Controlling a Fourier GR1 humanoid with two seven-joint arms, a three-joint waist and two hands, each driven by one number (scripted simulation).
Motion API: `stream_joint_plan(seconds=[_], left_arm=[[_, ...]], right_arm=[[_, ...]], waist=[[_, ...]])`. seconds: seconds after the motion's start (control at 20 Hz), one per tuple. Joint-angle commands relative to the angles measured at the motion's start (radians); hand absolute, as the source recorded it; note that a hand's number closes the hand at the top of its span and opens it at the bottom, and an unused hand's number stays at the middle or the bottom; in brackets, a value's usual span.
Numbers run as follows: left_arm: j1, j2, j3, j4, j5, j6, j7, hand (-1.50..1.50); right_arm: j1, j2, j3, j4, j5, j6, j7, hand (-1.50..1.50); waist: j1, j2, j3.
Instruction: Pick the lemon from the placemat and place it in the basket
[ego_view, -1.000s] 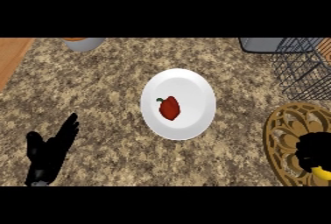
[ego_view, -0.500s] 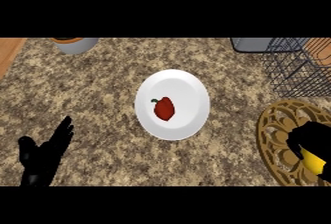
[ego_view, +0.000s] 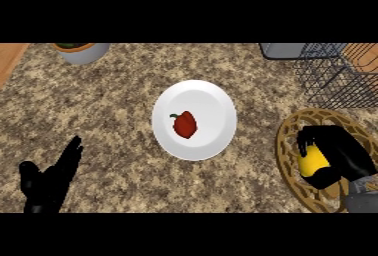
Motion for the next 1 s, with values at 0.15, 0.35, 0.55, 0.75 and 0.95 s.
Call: stream_joint_plan(seconds=[0.15, 0.35, 0.55, 0.75, 0.95], left_arm=[[0.025, -0.023, -0.027, 0.089, -0.005, 0.009, 0.067, 0.0], [0.011, -0.018, -0.013, 0.106, -0.006, 0.001, 0.058, 0.0], [0.014, -0.033, -0.025, 0.096, -0.012, 0.007, 0.069, 0.0], [0.017, -0.01, -0.016, 0.114, -0.011, -0.035, 0.044, 0.0], [-0.009, -0.022, -0.029, 0.083, -0.031, -0.01, 0.092, 0.0]], right_arm=[[-0.093, 0.28, -0.163, -0.253, -0.272, -0.079, 0.198, 1.5], [-0.198, 0.272, -0.256, -0.421, -0.352, -0.011, 0.434, 1.5], [-0.299, 0.175, -0.353, -0.546, -0.376, 0.067, 0.668, 1.5], [-0.465, 0.071, -0.499, -0.486, -0.47, 0.113, 0.812, 1.5], [-0.628, -0.062, -0.591, -0.323, -0.522, 0.141, 0.864, 1.5]], waist=[[-0.012, 0.016, 0.0], [0.002, 0.017, -0.001], [0.01, 0.017, 0.0], [0.032, 0.022, 0.001], [0.05, 0.027, 0.002]])
